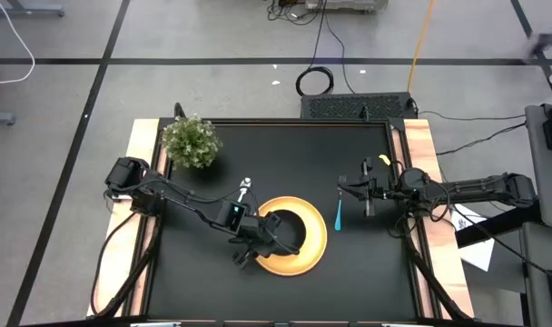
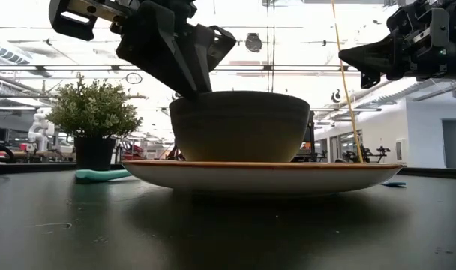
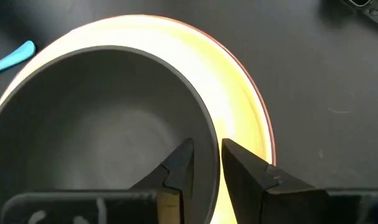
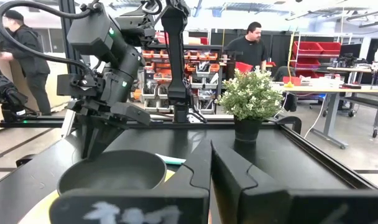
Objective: Set table place
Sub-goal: Put the blue fork on the yellow plate to the right of the black bowl
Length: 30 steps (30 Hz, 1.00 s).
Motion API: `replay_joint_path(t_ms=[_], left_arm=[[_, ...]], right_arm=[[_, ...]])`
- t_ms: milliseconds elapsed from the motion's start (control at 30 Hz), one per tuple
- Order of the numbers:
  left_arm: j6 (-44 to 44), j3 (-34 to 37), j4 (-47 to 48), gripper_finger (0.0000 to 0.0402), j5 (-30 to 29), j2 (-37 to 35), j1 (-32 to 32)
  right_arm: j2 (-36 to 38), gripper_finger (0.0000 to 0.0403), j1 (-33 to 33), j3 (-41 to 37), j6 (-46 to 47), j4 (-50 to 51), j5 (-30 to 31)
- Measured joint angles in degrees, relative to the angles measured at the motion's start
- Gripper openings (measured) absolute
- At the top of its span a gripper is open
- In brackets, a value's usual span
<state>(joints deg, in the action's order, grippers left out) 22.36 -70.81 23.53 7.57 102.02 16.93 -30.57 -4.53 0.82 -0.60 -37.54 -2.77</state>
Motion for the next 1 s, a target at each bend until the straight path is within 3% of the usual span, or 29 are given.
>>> replay_joint_path(t_ms=[500, 733, 900, 1000], left_arm=[[3.0, -4.8, 1.4, 0.0088, -1.7, -4.3, 0.0], [0.1, -4.9, 7.1, 0.0085, -14.4, -10.9, -0.2], [-1.3, -4.2, 11.9, 0.002, -18.2, -16.2, -0.6], [-1.7, -2.8, 11.7, 0.0008, -18.1, -19.5, -1.2]], right_arm=[[0.0, 0.0, 0.0, 0.0, 0.1, 0.0, 0.0], [0.0, 0.0, 0.0, 0.0, 0.4, 0.1, 0.0], [0.0, 0.0, 0.0, 0.0, 0.4, 0.0, 0.0], [0.0, 0.0, 0.0, 0.0, 0.3, -0.1, 0.0]])
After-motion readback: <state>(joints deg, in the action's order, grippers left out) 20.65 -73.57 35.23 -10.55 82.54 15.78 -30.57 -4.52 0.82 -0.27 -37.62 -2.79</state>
